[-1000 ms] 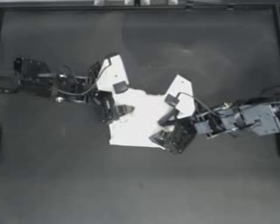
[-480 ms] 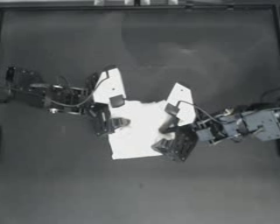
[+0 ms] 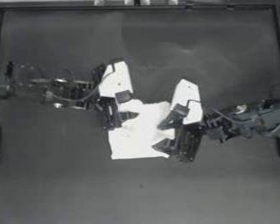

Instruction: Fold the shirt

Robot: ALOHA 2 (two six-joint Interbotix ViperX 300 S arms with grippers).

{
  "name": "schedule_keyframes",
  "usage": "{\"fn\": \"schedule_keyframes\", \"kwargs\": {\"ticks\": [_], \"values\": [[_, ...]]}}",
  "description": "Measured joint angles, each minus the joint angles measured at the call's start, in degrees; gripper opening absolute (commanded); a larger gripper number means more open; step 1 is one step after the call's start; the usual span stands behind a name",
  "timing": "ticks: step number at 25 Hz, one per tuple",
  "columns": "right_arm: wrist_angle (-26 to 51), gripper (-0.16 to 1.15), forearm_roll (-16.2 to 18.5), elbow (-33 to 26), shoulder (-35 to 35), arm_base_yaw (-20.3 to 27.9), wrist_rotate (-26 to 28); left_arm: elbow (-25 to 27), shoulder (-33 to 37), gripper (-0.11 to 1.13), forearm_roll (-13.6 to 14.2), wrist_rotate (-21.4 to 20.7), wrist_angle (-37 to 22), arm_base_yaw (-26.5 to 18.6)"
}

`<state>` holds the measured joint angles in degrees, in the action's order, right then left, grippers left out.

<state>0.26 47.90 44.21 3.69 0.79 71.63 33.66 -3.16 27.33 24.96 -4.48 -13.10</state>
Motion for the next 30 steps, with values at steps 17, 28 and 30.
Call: {"fn": "schedule_keyframes", "kwargs": {"ticks": [17,28,30], "values": [[-10.2,0.74,9.9,0.0,1.9,8.3,-1.9,8.3,9.0,1.01,0.2,0.1,19.4,-2.2],[-26.3,0.74,-7.3,1.8,1.8,8.9,-27.8,9.7,9.8,1.01,0.1,0.1,22.8,-2.6],[-28.7,0.75,-14.2,3.9,1.9,8.5,-34.7,10.6,9.7,1.01,0.1,0.1,23.6,-2.9]]}}
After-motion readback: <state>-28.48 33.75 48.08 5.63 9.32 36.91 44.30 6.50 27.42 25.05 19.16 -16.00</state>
